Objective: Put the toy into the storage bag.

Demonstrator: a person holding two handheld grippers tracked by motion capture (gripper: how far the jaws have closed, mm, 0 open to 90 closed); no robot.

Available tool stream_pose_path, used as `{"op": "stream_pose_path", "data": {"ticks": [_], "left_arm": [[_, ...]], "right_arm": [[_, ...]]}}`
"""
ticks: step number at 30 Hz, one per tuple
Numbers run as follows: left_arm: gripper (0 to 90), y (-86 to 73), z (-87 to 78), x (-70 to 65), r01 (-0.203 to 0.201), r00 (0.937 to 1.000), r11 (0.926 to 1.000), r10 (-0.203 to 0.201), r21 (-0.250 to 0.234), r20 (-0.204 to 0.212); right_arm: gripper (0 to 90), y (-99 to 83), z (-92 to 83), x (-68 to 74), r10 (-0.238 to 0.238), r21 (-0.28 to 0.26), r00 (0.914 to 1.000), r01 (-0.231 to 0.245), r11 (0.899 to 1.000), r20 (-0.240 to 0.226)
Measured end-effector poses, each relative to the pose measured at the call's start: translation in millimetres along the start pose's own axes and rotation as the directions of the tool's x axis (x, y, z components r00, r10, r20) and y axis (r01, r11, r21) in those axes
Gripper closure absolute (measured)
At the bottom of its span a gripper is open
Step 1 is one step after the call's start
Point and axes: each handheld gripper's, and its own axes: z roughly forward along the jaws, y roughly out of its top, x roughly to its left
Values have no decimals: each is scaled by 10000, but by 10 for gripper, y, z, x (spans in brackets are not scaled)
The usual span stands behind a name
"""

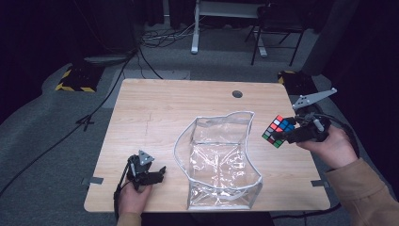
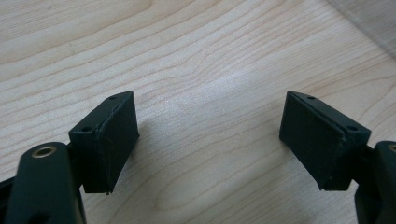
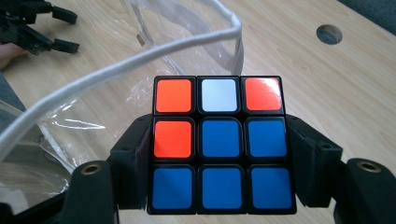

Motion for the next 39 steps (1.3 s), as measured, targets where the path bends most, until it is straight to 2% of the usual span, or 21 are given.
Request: {"op": "stream_pose_path", "data": {"ticks": [3,5,9,11,17,18,21,25,35,39], "left_arm": [[198,1,1,5,59,10000,10000,-59,-10,-31],[198,2,2,5,287,9994,9996,-287,-4,-216],[198,5,1,16,242,9994,9997,-242,-11,-249],[198,9,5,18,246,9993,9997,-246,-11,-286],[196,11,8,12,298,9991,9996,-298,-32,-311],[196,12,9,11,300,9990,9995,-300,-28,-320],[196,12,9,11,303,9990,9995,-304,-28,-319],[196,12,9,12,300,9990,9995,-301,-28,-315],[194,15,12,14,322,9991,9995,-322,-14,-290],[195,16,12,15,316,9991,9995,-316,-11,-293]], "right_arm": [[338,72,-63,4,-23,-92,10000,22,10000,-83],[338,114,-105,13,-78,-55,10000,78,10000,-54],[338,187,-168,47,-93,-23,9999,93,10000,-77],[338,222,-195,57,-289,-63,9995,288,9996,-84],[338,314,-241,95,-455,-79,9989,454,9989,-142],[338,327,-242,97,-565,-127,9983,563,9983,-159],[338,388,-244,144,-491,-47,9984,490,9988,-281],[338,486,-227,226,-789,-69,9960,787,9969,-426],[338,695,-126,466,-1544,-98,9844,1541,9880,-843],[338,759,-71,545,-1671,-149,9801,1664,9859,-1071]]}}
